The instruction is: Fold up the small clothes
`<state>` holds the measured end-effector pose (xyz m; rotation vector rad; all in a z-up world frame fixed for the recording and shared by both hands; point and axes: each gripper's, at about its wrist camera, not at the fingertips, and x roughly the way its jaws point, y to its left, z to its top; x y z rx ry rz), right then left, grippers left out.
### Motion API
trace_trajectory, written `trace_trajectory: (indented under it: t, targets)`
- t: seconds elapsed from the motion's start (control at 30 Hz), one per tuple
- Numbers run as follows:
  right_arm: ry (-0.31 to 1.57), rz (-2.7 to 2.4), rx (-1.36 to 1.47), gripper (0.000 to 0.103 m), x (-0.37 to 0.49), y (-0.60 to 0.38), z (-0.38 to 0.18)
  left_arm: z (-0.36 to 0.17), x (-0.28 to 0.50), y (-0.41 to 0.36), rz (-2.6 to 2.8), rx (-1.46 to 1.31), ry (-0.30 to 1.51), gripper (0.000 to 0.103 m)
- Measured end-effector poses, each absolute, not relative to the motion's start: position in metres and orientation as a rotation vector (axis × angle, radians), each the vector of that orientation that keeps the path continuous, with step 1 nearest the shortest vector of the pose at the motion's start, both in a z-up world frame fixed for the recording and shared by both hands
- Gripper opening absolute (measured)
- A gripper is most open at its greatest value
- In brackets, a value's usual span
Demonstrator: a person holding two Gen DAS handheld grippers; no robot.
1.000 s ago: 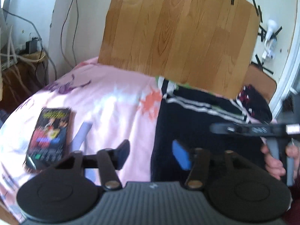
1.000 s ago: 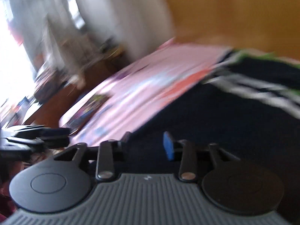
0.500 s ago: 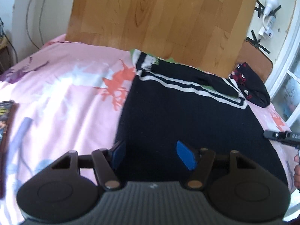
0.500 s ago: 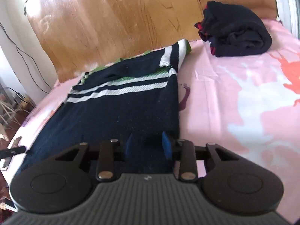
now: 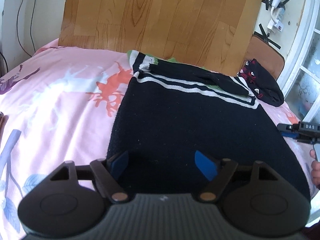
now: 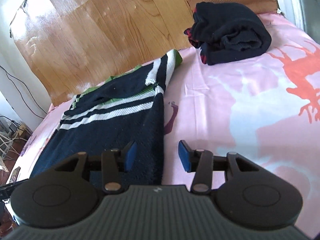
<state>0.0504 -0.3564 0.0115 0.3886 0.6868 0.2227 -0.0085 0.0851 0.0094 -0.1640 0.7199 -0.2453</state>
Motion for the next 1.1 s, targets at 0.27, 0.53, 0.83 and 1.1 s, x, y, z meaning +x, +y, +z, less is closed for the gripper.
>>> trace_trajectory:
  t: [0.27,0.53,0.83,1.1]
  targets:
    - [0.577,0.174,0.493,0.059,0.062,-0.365,0.014,0.025,0.0,0.076,-0.297,-0.164,0.648,0.076]
    - [0.484,-0.017,0.508,0.061,0.068,-0.371,0.004,0.022,0.033,0.047,-0.344,-0.117,0.569,0.076]
    - [0.467,-0.09,0.584,0.065,0.061,-0.386,-0.004,0.015,0.037,0.02,-0.384,-0.016,0.543,0.073]
    - [0.456,-0.096,0.605,0.067,0.061,-0.386,-0.005,0.005,0.057,0.027,-0.472,-0.102,0.674,0.072]
